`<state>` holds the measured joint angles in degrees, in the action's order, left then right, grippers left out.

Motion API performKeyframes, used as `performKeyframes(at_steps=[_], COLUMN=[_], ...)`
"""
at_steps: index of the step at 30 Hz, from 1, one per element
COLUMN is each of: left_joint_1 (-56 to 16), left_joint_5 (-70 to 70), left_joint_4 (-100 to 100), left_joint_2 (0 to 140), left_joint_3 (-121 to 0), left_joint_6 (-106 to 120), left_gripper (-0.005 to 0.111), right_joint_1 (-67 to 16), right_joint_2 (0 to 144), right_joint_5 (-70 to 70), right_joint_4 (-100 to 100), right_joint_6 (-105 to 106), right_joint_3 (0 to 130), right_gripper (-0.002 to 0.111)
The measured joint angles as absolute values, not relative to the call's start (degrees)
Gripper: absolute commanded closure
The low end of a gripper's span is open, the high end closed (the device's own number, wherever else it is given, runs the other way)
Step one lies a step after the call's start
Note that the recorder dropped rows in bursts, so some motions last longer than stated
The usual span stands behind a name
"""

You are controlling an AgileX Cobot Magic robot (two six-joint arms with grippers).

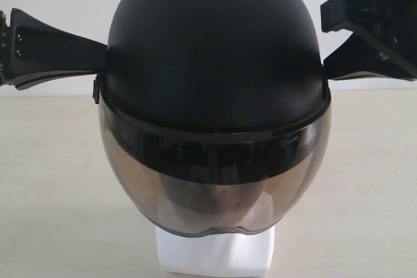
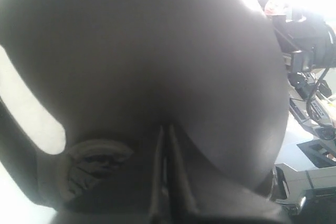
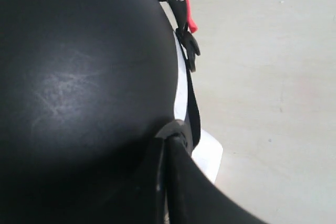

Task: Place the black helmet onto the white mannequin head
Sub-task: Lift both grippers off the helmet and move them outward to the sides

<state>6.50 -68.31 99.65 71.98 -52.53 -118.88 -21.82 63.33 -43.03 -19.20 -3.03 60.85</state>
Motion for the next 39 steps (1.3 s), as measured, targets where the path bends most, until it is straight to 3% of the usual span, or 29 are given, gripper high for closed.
performKeyframes(at_steps=[15,28,39], left_joint_1=[9.4,9.6,9.7], left_joint_5=[-69.7,-69.7,-69.9], left_joint_4=[99.8,99.9,100.0], left_joint_2=[71.6,61.8,46.4], left_joint_3=[-52.5,-52.2,-38.4], left_joint_6=[-118.9,-119.7,-119.7], left_gripper=[0.102,0.102,0.102], right_joint_1=[-21.8,-21.8,-21.8], right_joint_2=[60.9,54.0,37.9], right_joint_5=[-45.6,-53.0,-65.3], right_joint_4=[-18.9,-7.6,-1.9], right_joint_6=[-3.2,-10.2,-10.7], right_joint_3=[60.8,60.8,60.8], right_gripper=[0.109,0.109,0.109])
